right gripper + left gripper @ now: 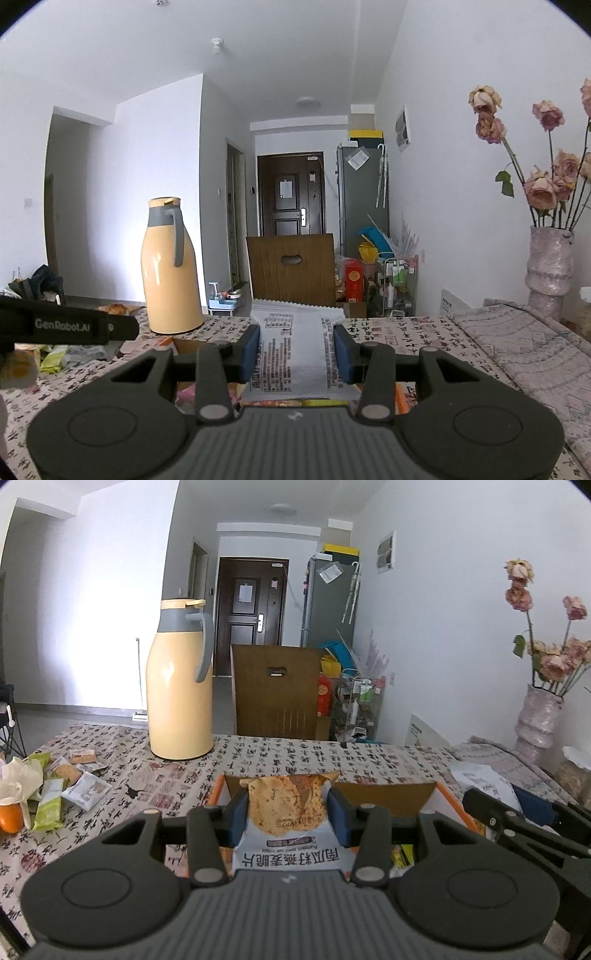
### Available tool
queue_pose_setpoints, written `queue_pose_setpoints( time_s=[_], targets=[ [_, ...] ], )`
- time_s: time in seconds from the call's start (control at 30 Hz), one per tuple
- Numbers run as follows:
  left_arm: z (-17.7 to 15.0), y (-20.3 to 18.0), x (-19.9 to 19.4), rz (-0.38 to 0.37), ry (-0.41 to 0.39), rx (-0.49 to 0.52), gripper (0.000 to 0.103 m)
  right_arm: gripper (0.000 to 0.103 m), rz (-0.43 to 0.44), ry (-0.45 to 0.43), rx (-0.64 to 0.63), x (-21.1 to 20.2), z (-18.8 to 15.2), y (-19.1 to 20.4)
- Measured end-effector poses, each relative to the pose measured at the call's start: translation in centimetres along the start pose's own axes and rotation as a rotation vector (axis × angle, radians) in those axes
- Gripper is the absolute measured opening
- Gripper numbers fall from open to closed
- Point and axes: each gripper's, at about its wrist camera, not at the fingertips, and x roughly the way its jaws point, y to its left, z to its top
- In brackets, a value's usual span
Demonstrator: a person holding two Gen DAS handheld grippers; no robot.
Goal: Organize snacks
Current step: 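Carry both packets into the cardboard box and open both tools, then withdraw both tools from the box toward the remaining cracker packets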
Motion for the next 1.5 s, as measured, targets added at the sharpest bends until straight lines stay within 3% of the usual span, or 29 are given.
queue_pose_setpoints(
  time_s=[0.2,0.57,0.67,0.73,0.8,0.87,1.5],
  targets=[
    [-0.9,0.6,3.1,0.021,-0.002,-0.023,0.046,0.041,-0.008,0.013,0.039,2.7,-0.9,-0.4],
    [-2.6,1.7,4.9,0.027,0.039,-0.033,0.049,0.041,0.009,0.105,0.029,4.8,-3.3,-0.6],
    [-2.6,1.9,4.7,0.041,0.029,-0.043,0.069,0.044,0.01,0.13,0.032,5.1,-3.6,-0.6],
    [-2.5,1.9,4.4,0.055,0.018,-0.053,0.094,0.051,0.004,0.138,0.042,5.2,-3.7,-0.8],
    [-2.5,2.1,4.2,0.077,-0.002,-0.064,0.103,0.087,-0.002,0.141,0.055,5.2,-3.8,-1.0],
    [-2.4,2.2,4.1,0.08,-0.001,-0.077,0.103,0.103,-0.007,0.138,0.068,5.1,-3.9,-1.2],
    [-1.4,2.2,2.5,0.082,0.015,-0.094,0.103,0.103,-0.033,0.122,0.063,3.8,-2.4,-1.4]
  ],
)
